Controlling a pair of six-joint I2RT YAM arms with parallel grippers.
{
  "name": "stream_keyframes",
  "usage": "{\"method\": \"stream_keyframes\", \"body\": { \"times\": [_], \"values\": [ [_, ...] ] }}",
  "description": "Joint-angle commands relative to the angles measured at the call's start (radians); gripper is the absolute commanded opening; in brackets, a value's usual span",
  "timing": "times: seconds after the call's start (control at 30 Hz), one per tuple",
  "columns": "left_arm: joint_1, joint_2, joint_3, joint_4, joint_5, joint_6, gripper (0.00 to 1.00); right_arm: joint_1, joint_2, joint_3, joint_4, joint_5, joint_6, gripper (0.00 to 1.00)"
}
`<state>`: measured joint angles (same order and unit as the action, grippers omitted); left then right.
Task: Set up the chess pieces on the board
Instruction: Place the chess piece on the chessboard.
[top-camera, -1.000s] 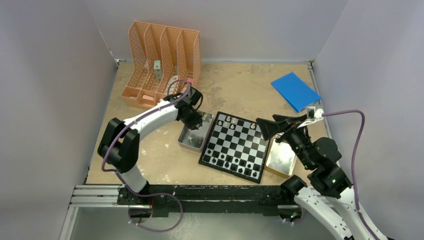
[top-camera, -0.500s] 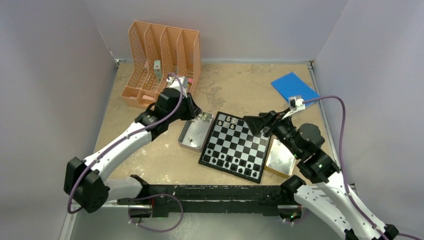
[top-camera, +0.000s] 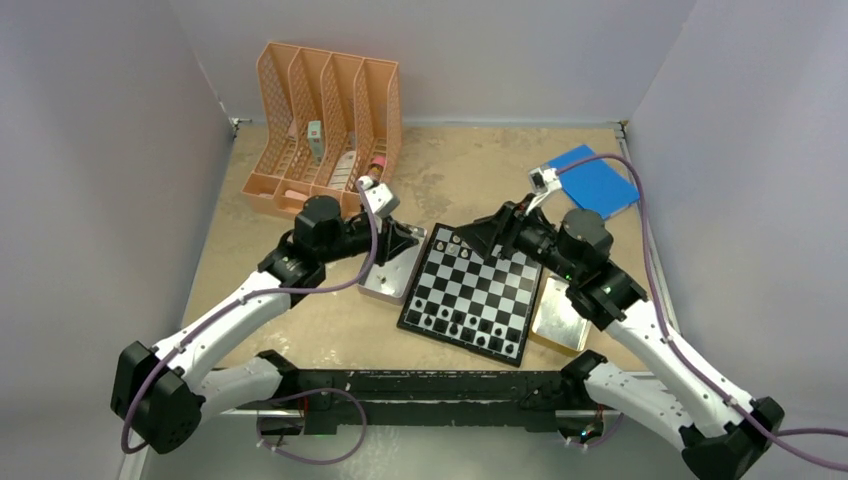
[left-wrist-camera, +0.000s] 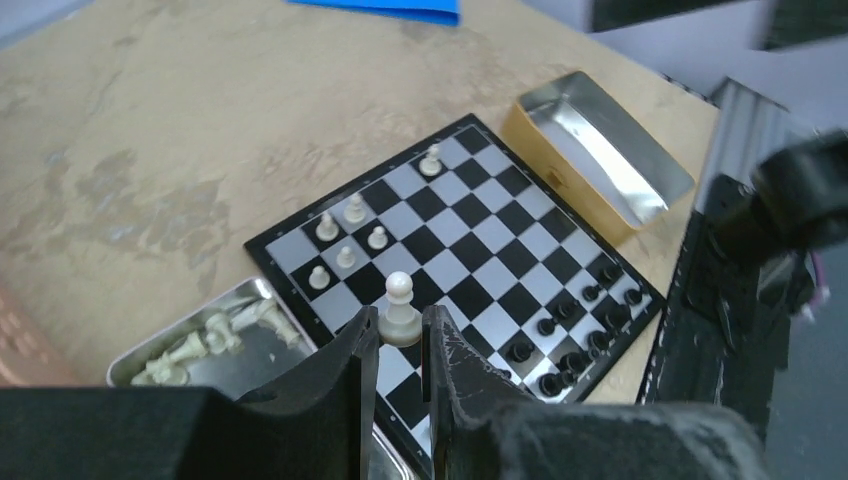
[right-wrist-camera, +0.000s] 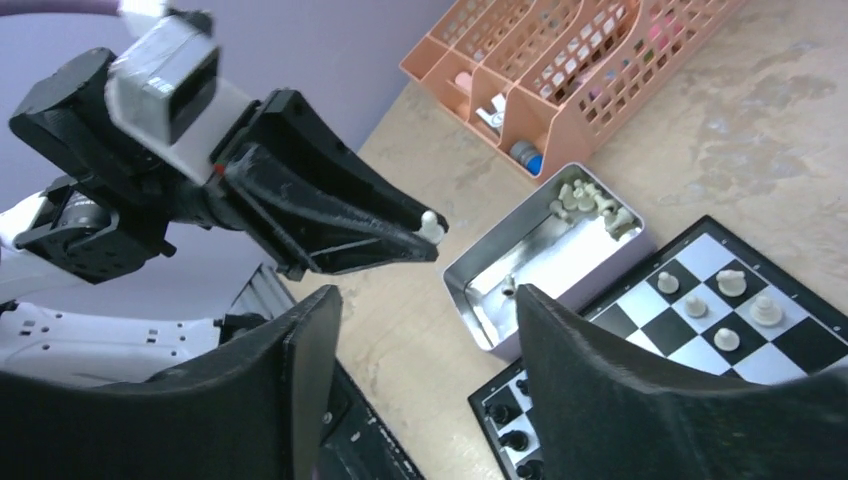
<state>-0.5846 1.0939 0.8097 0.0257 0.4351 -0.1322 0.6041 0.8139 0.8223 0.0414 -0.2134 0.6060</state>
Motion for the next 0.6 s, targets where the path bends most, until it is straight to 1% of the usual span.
{"method": "stream_keyframes", "body": {
  "times": [0.0, 0.13, 0.27, 0.4, 0.57],
  "values": [
    [0.002, -0.064, -0.036, 0.157, 0.229, 0.201, 0.0, 0.005, 0.044, 0.073, 0.064, -0.121, -0.017, 0.61],
    [0.002, -0.062, -0.04, 0.101, 0.262, 0.315, 0.0, 0.005, 0.107, 0.115, 0.054, -0.188, -0.027, 0.49],
    [0.003, -0.069, -0.044, 0.075, 0.282, 0.379, 0.0, 0.005, 0.175, 0.147, 0.026, -0.174, -0.017, 0.43],
    [0.002, -0.075, -0.066, 0.092, 0.319, 0.411, 0.0, 0.011, 0.232, 0.151, 0.035, -0.207, -0.007, 0.43],
    [0.003, -0.057, -0.076, 0.092, 0.341, 0.426, 0.0, 0.033, 0.296, 0.17, -0.001, -0.208, -0.039, 0.45]
  ]
}}
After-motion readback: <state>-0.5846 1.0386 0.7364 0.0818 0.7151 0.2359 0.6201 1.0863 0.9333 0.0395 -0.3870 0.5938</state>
